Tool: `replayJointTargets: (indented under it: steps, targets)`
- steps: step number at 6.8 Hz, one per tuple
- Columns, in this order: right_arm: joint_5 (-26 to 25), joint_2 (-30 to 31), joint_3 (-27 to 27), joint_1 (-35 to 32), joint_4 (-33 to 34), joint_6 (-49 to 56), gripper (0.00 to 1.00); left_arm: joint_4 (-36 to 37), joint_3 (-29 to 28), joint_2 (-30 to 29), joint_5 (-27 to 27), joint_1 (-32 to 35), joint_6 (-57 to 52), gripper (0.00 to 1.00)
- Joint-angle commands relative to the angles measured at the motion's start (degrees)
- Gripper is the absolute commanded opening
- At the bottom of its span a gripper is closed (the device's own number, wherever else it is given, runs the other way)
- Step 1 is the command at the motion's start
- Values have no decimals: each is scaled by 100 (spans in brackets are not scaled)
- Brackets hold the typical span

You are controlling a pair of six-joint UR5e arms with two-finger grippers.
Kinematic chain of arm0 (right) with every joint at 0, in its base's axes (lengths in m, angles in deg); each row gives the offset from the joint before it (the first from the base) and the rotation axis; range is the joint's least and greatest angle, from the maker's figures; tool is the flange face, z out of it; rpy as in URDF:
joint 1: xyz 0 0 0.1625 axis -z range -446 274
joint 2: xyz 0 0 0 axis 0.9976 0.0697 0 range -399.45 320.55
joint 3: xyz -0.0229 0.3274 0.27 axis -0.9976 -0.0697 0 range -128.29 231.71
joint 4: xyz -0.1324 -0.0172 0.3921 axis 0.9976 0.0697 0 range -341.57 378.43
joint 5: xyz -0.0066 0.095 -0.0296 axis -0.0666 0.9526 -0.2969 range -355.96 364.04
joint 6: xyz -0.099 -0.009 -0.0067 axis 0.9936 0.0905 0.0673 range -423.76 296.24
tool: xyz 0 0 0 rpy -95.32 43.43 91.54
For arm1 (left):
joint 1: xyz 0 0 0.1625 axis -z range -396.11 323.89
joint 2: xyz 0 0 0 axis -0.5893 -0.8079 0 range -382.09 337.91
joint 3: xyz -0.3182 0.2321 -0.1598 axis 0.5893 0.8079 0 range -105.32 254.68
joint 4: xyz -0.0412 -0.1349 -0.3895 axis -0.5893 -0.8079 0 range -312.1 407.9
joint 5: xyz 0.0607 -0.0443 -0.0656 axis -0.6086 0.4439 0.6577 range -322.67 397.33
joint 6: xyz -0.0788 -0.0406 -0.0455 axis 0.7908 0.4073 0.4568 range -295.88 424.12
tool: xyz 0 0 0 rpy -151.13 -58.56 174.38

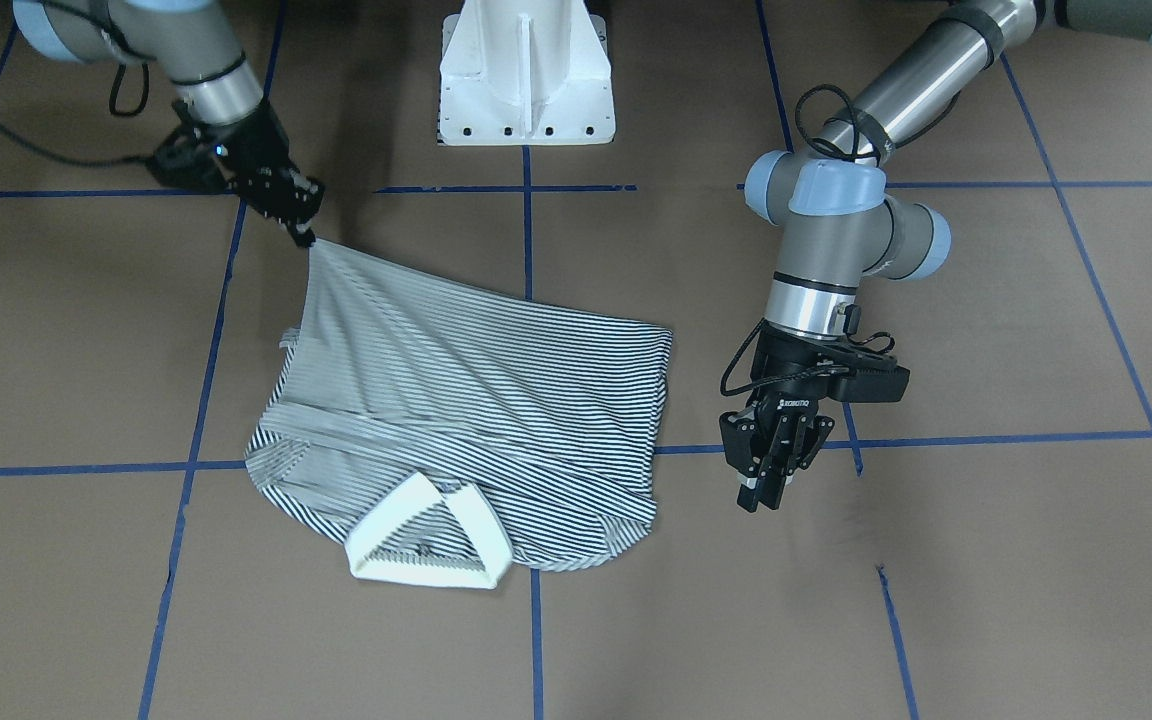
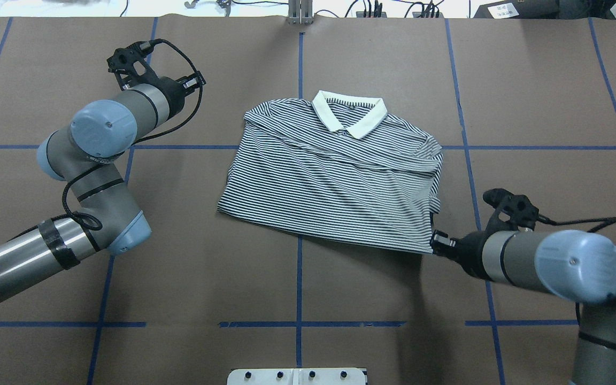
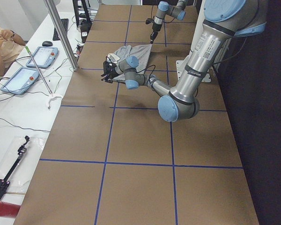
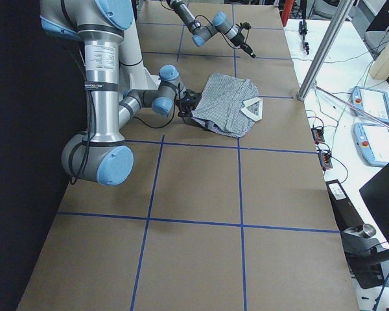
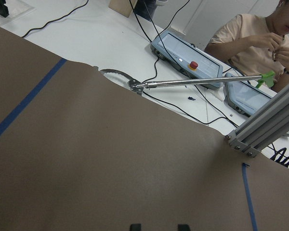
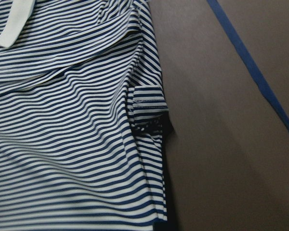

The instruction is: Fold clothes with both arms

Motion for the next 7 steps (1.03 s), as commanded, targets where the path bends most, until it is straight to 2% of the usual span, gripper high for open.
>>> replayJointTargets:
  steps: [1,2,3,4,5,6,7]
  targets:
    - [-2,630,918,1610,1,-679,0,0,69,-15,42,-7,11,37]
    - [16,632,921,1940,1,-689,99,35,792,142,112,-68,63,37]
    - [-19,597,938,1900,1,-689,100,61,1391,430,948,-77,586,37]
    - [7,571,1078,1290,1,-654,100,114,1841,738,2183,-86,1374,39]
    - [86,361,1157,336,-16,-585,100,384,2376,1124,2396,-460,1904,41]
    - [147,55,1028,-265,-8,-105,100,1466,2477,1145,2067,-1108,1944,54]
    - [157,-105,730,-750,-8,456,100,2138,2391,954,1681,-1601,1936,54]
